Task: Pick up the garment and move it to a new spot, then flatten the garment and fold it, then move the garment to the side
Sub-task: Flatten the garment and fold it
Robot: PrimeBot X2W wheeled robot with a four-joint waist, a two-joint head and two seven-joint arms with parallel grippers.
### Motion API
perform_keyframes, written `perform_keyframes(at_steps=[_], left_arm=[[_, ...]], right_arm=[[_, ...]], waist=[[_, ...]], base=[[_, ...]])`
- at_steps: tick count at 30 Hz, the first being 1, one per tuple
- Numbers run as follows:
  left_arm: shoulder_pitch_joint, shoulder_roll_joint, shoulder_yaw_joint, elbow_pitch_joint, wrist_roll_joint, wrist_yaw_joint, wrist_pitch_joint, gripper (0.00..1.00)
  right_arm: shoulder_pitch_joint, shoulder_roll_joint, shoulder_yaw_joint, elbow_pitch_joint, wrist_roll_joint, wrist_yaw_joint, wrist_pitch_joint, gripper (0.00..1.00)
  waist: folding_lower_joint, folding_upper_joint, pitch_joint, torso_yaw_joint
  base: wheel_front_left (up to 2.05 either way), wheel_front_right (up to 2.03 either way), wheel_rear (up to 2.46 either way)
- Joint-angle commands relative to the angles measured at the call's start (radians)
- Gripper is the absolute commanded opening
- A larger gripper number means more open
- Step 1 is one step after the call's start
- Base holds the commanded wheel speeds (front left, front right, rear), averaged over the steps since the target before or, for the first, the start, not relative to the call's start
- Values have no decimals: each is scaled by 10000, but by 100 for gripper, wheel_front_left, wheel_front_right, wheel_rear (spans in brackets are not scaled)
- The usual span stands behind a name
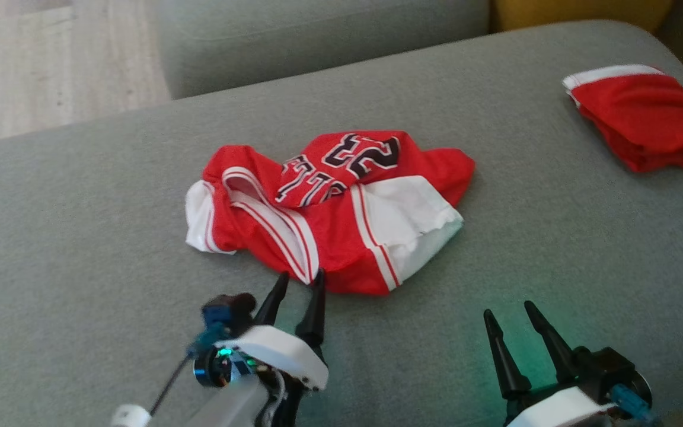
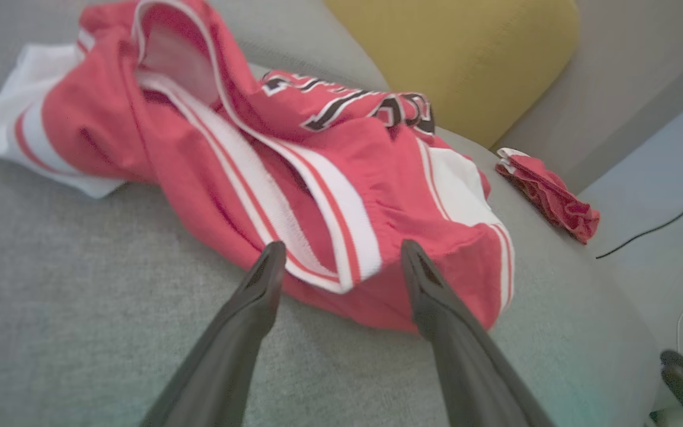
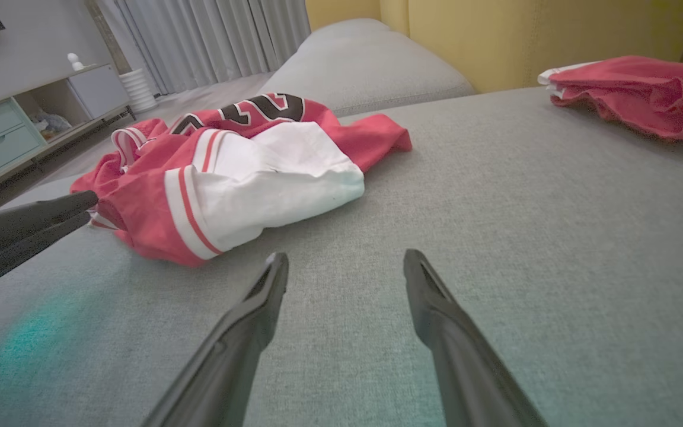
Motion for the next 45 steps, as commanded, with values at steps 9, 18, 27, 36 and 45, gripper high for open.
perform_keyframes(at_steps=[9,18,27,36,45], left_arm=[[-843,-9,-582,245,-3707,-296,-92,100],[-1233,-9,-1254,223,-5844,-639,-94,100],[-1737,-9,-746,526,-5174,-894,-96,0],[-3693,-9,-295,-520,-3459,-1084,-96,0],[-7724,8,279,194,-2838,-1315,-97,0]], right_arm=[[-380,-182,377,-176,87,67,-38,100],[-322,-145,418,-135,71,67,-38,100],[-296,-94,453,-48,90,67,-38,100],[-205,104,758,44,137,67,-38,100],[-131,263,1199,33,259,67,-38,100]], waist=[[-2,0,191,-621],[-2,0,140,-823],[-2,0,-125,-1122],[-2,0,-793,-1871],[-2,0,-1236,-2316]], base=[[0,0,0],[0,0,0],[0,0,0],[0,0,0],[0,0,0]])
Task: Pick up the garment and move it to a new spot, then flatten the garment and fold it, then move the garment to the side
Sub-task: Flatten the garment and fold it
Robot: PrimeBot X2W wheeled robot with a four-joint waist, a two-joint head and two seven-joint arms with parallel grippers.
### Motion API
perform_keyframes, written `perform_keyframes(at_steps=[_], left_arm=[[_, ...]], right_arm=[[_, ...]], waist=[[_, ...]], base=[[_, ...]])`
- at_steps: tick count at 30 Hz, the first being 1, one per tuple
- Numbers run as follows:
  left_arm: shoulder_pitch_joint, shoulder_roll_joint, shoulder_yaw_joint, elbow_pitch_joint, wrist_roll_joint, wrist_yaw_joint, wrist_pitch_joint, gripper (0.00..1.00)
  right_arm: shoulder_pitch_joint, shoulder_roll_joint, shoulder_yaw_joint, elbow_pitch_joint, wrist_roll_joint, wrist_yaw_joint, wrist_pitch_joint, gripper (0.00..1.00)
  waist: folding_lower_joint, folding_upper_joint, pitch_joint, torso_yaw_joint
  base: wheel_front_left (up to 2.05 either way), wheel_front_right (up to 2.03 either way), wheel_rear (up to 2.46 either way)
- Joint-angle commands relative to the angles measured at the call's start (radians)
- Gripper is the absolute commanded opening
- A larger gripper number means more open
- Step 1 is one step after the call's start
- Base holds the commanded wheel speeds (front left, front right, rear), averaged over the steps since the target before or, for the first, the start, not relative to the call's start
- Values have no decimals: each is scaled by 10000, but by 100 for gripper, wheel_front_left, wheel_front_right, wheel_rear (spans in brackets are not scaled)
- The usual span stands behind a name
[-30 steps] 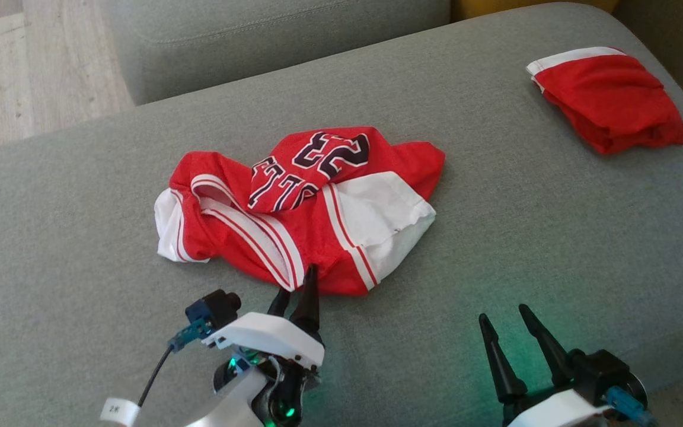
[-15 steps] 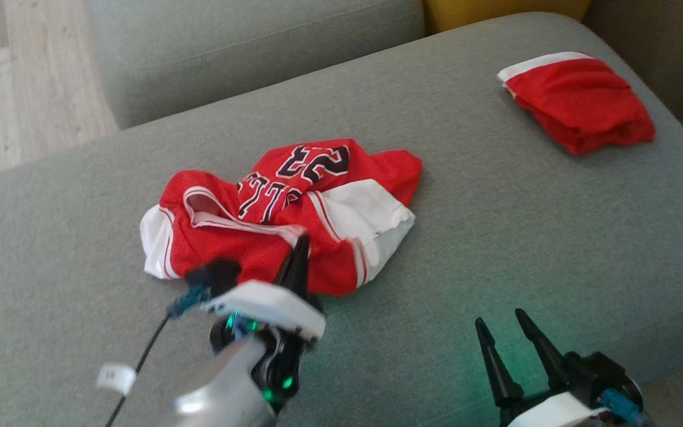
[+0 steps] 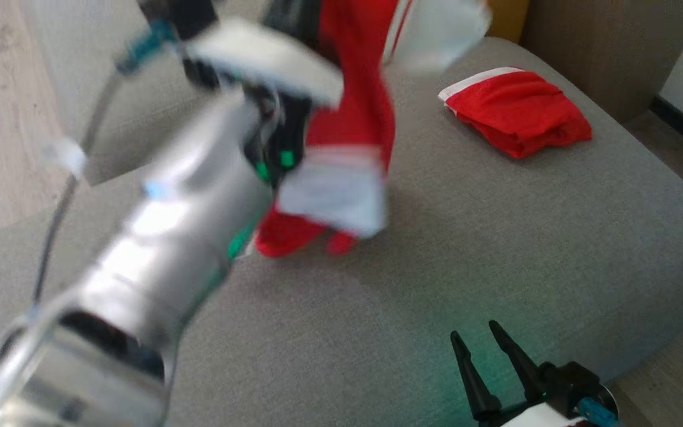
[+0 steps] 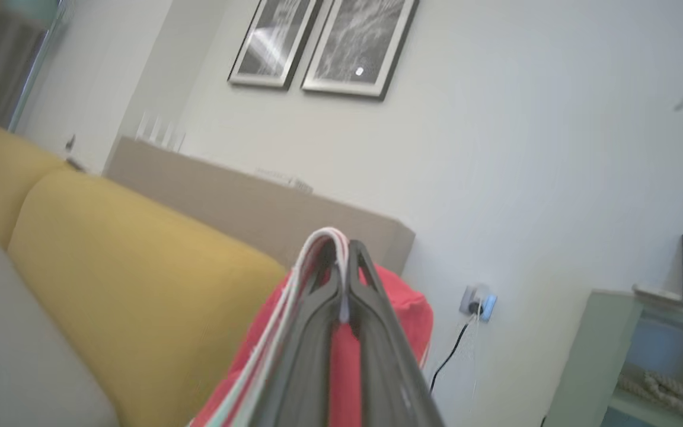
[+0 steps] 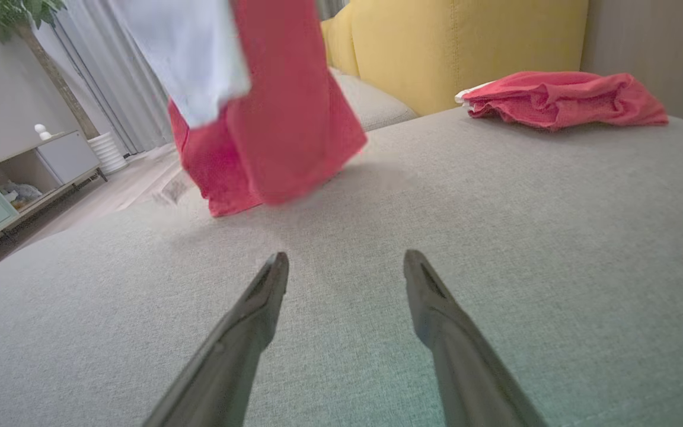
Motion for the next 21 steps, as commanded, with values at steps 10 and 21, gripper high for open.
perform_keyframes(at_steps=[10,21], left_arm=[[-1009,1406,1121,153,-591,-345,470,0],[4875,3327,831,759,-794,652,99,100]], right_arm=[[162,107,-181,-505,44,67,-38,100],[150,-52,-401,-573,83,67,-38,100]], waist=[[1,0,-267,1278],[1,0,440,2574]], base=[[0,0,0],[0,0,0]])
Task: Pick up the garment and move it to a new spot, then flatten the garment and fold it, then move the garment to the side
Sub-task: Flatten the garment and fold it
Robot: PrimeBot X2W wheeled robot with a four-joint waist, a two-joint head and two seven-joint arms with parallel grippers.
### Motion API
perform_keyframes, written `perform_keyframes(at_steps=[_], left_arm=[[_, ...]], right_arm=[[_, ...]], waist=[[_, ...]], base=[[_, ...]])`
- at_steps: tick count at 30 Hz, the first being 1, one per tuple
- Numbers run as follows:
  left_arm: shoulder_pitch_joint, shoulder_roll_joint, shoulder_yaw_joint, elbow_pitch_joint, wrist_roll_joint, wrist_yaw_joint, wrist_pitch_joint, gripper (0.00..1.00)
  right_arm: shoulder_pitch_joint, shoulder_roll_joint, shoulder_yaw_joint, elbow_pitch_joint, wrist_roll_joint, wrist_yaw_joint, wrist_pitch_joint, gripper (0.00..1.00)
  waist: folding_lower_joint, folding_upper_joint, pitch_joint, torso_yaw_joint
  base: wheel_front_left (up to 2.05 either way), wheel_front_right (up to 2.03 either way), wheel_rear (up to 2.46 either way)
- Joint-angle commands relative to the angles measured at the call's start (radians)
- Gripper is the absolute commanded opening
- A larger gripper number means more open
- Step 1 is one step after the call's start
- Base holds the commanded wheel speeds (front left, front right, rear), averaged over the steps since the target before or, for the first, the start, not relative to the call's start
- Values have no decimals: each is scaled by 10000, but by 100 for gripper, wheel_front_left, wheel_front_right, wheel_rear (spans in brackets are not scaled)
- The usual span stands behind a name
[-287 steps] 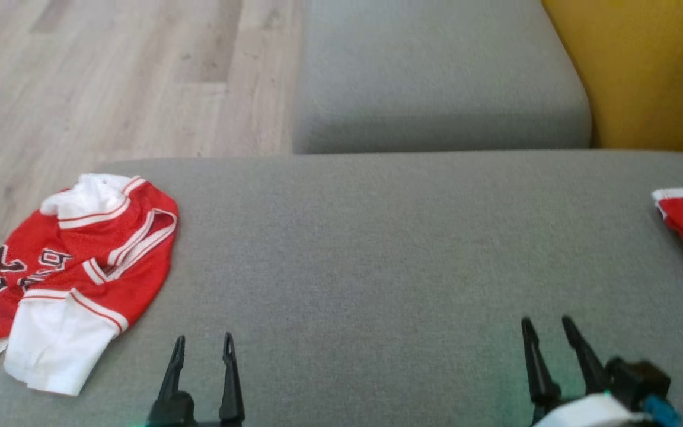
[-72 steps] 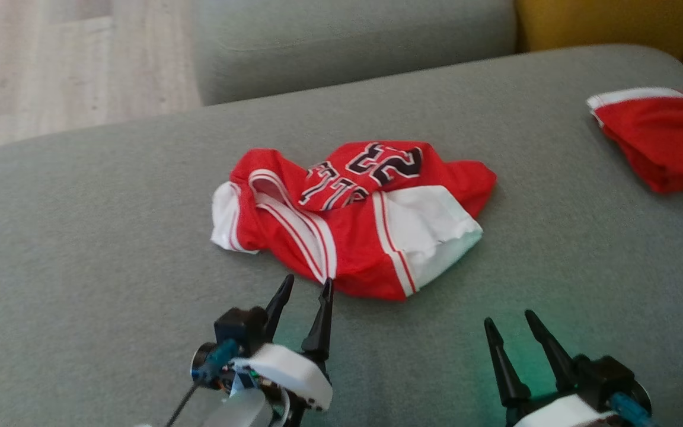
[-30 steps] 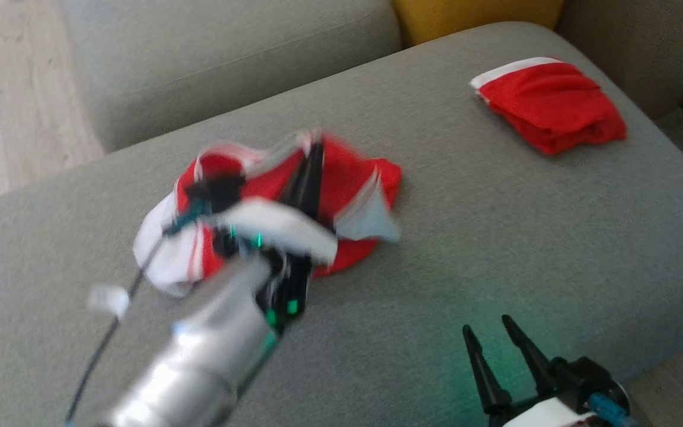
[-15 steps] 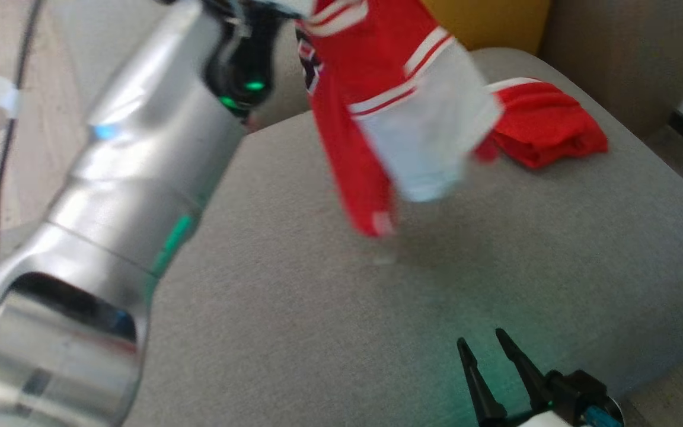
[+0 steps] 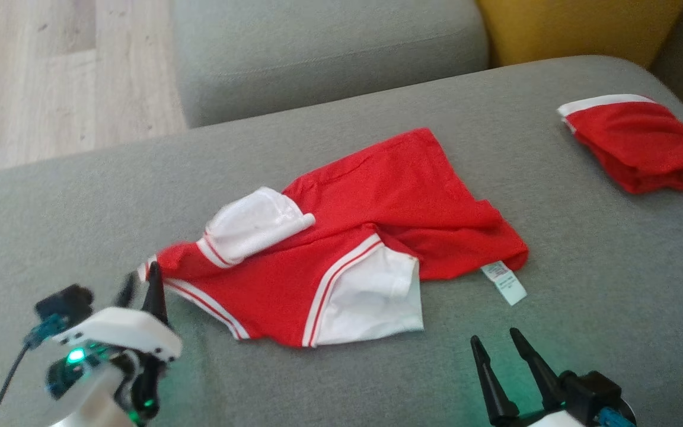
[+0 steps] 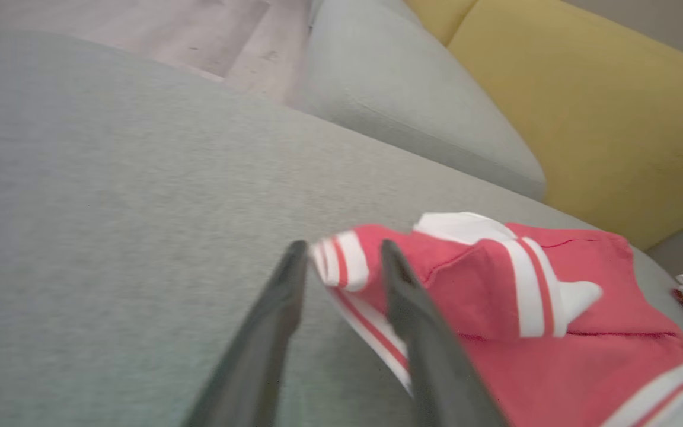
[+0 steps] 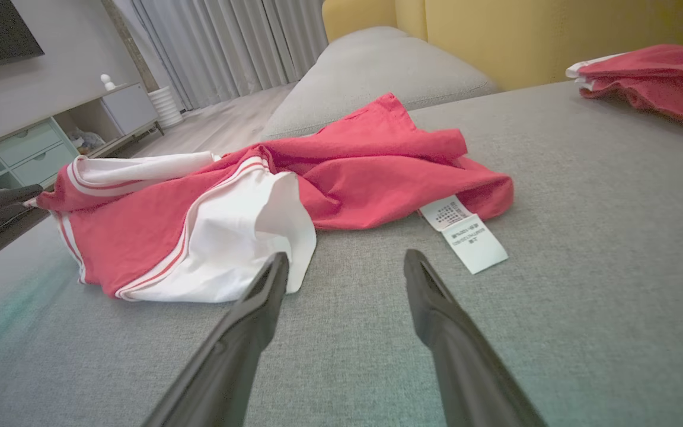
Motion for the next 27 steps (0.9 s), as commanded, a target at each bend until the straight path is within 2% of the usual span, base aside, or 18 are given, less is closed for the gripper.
perform_keyframes(at_steps=[1,4,8,10,11,13,17,21,27], left_arm=[[-1019,323,536,-349,194,65,-186,100],[-674,483,1394,-892,1477,719,-267,100],[413,245,2663,-3294,5122,2042,-273,100],[1076,-63,2674,-4521,6880,2438,-274,100],[1359,-245,2542,-4981,7570,2483,-275,100],[1750,-603,2041,-5505,8632,2324,-275,100],[1890,-1351,916,-5345,9626,1495,-276,100],[1384,-1955,-82,-4140,10225,743,-276,100],[269,-2558,-919,-2206,10587,128,-215,100]], right_arm=[[-323,-76,210,-305,34,67,-38,100],[-322,-81,150,-312,64,67,-38,100],[-352,-88,117,-329,74,67,-38,100],[-395,-96,99,-359,74,67,-38,100],[-424,-110,103,-359,76,67,-38,100],[-480,-146,124,-346,88,67,-38,100],[-564,-231,221,-310,124,67,-38,100],[-617,-238,214,-295,163,67,-38,100],[-759,-188,273,-304,204,67,-38,100]], waist=[[0,0,179,199],[0,0,290,408],[0,0,460,607],[0,0,557,653],[0,0,592,657],[0,0,685,626],[0,0,872,349],[0,0,1065,-45],[0,0,1407,-554]], base=[[0,0,0],[0,0,0],[0,0,0],[0,0,0],[0,0,0],[0,0,0],[0,0,0],[0,0,0],[0,0,0]])
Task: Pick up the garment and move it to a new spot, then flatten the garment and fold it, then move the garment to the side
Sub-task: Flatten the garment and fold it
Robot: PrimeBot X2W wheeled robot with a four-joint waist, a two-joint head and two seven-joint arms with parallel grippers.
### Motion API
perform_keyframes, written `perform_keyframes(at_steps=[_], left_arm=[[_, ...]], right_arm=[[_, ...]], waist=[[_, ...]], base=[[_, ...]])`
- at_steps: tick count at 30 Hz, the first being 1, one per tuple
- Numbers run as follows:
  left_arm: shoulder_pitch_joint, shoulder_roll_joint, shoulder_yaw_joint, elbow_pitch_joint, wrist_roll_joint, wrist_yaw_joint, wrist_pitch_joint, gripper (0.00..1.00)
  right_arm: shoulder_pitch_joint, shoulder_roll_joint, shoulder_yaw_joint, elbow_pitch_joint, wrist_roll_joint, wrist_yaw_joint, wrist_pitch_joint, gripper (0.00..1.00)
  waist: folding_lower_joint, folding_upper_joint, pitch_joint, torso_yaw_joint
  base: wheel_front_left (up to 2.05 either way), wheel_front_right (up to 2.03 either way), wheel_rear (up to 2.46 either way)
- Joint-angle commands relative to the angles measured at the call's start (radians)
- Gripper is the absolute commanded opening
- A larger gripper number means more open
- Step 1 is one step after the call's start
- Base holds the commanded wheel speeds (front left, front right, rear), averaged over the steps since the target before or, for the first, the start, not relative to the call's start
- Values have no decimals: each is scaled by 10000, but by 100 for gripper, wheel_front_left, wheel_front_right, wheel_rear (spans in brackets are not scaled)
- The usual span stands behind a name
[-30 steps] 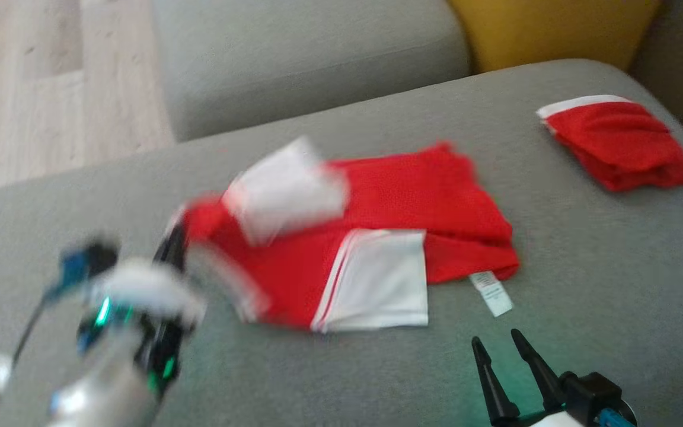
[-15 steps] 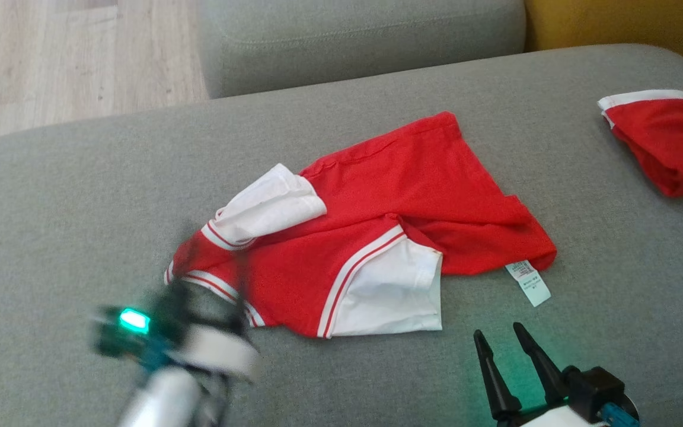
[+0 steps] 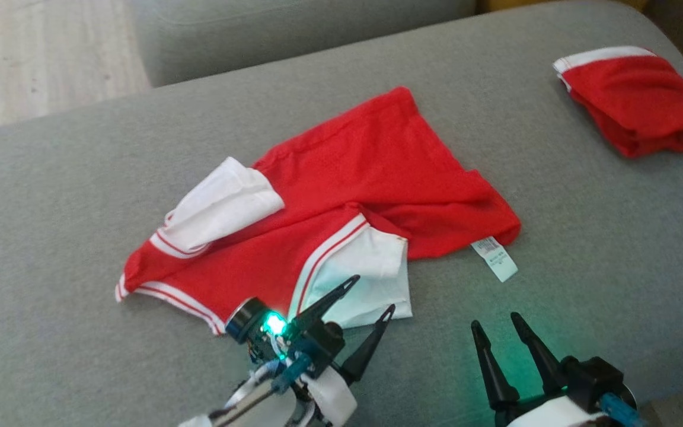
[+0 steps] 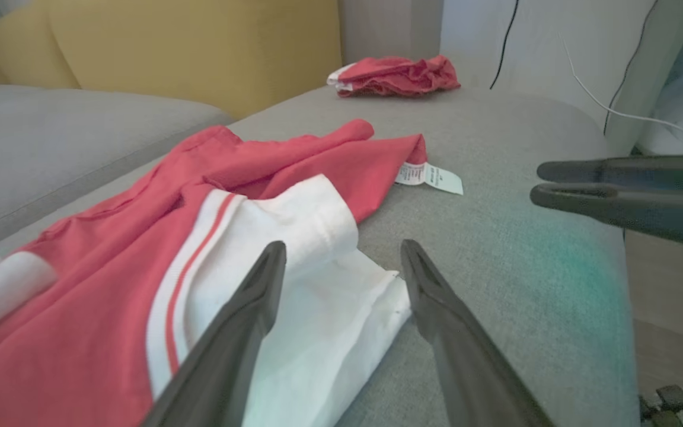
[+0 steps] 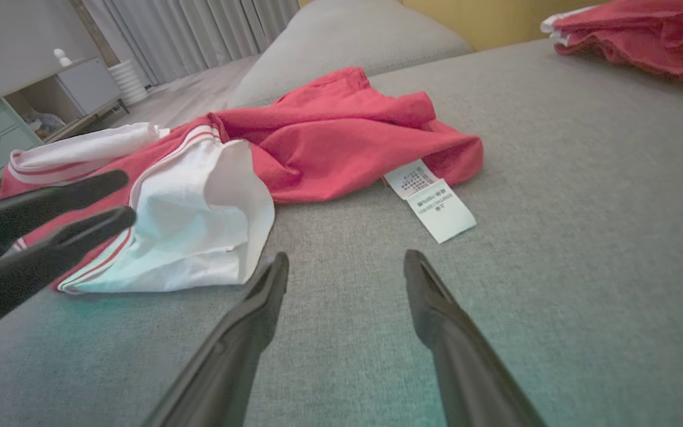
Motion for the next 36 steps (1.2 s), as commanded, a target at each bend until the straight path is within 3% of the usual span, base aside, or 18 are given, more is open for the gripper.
perform_keyframes(at_steps=[1,12,26,27,29,30,33,34,36], left_arm=[[-632,-88,107,240,73,-92,-29,100],[-1573,-314,-640,1999,-143,-513,-27,100],[-2138,-323,-1502,2220,-896,-238,-69,100],[-2168,-324,-1568,2277,-953,-241,-70,85],[-2208,-324,-1713,2405,-1072,-267,-55,68],[-2225,-324,-1775,2451,-1136,-269,-56,49],[-2268,-324,-1970,2567,-1286,-251,-60,24],[-2279,-324,-2027,2594,-1338,-246,-62,2],[-2290,-324,-2144,2627,-1448,-250,-66,0]], right_arm=[[-447,-100,282,-260,105,67,-38,100],[-676,-48,351,-202,138,67,-38,100],[-808,-32,395,-214,190,67,-38,100],[-819,-34,393,-218,195,67,-38,100],[-842,-35,396,-228,203,67,-38,100],[-852,-35,390,-230,202,67,-38,100],[-862,-31,353,-234,186,67,-38,100],[-859,-30,341,-237,181,67,-38,100],[-835,-36,310,-242,170,67,-38,100]], waist=[[-1,0,200,-264],[-1,0,421,-804],[-1,0,674,-1223],[-1,0,689,-1235],[-1,0,727,-1252],[-1,0,742,-1251],[-1,0,769,-1214],[-1,0,770,-1192],[-1,0,745,-1118]], base=[[0,0,0],[0,0,0],[0,0,0],[0,0,0],[0,0,0],[0,0,0],[0,0,0],[0,0,0],[0,0,0]])
